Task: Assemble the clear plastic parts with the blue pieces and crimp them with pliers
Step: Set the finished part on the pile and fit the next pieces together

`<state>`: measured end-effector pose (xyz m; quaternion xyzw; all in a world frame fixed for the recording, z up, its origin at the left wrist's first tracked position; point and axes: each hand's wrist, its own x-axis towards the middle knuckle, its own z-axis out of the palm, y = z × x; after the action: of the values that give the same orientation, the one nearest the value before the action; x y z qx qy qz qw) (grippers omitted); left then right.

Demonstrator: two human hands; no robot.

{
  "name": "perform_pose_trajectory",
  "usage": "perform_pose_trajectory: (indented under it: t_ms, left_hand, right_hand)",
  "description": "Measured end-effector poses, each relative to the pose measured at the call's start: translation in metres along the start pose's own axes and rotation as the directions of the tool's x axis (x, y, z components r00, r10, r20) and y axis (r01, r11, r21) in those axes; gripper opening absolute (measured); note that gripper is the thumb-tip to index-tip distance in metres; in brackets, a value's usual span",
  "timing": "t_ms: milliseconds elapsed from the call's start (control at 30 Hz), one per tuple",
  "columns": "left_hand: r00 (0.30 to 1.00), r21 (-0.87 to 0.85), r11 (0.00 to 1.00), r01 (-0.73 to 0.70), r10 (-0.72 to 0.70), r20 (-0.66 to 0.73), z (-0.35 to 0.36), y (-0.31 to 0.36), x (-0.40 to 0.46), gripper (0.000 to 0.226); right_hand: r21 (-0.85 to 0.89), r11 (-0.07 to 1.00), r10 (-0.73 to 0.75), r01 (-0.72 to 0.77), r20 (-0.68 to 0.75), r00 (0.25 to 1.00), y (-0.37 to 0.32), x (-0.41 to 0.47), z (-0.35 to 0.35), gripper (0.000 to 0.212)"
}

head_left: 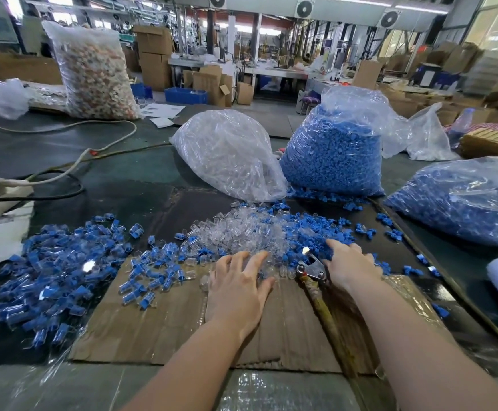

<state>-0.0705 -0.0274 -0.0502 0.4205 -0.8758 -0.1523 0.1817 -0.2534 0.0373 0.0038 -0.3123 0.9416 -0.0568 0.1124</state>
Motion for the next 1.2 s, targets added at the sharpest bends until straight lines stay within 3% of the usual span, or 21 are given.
perform_pose_trajectory:
  t_ms: [267, 600, 900, 1200]
  left_hand:
    - [1.0, 0.024, 1.0, -0.008, 0.008, -0.001, 0.0, 0.0, -0.001, 0.052]
    - [0.999, -0.006, 0.999, -0.033, 0.033, -0.014, -0.001, -0.001, -0.002, 0.054]
    - [0.997, -0.062, 0.996, -0.067, 0.065, -0.029, -0.004, 0.0, -0.004, 0.062]
    - [0.989, -0.175, 0.975, -0.139, 0.127, -0.077, -0.005, 0.001, -0.005, 0.062]
  right_hand:
    - [0.07, 0.973, -0.216, 0.221, -0.07, 0.974, 0.005, 0.006, 0.002, 0.038]
    - [0.233, 0.903, -0.276, 0.362, -0.331, 0.902, -0.002, -0.011, -0.007, 0.017]
    - [0.073, 0.784, -0.555, 0.616, -0.363, 0.749, -0.028, -0.063, 0.028, 0.022]
    - [-0.009, 0.785, -0.559, 0.62, -0.441, 0.702, -0.019, -0.074, 0.045, 0.037]
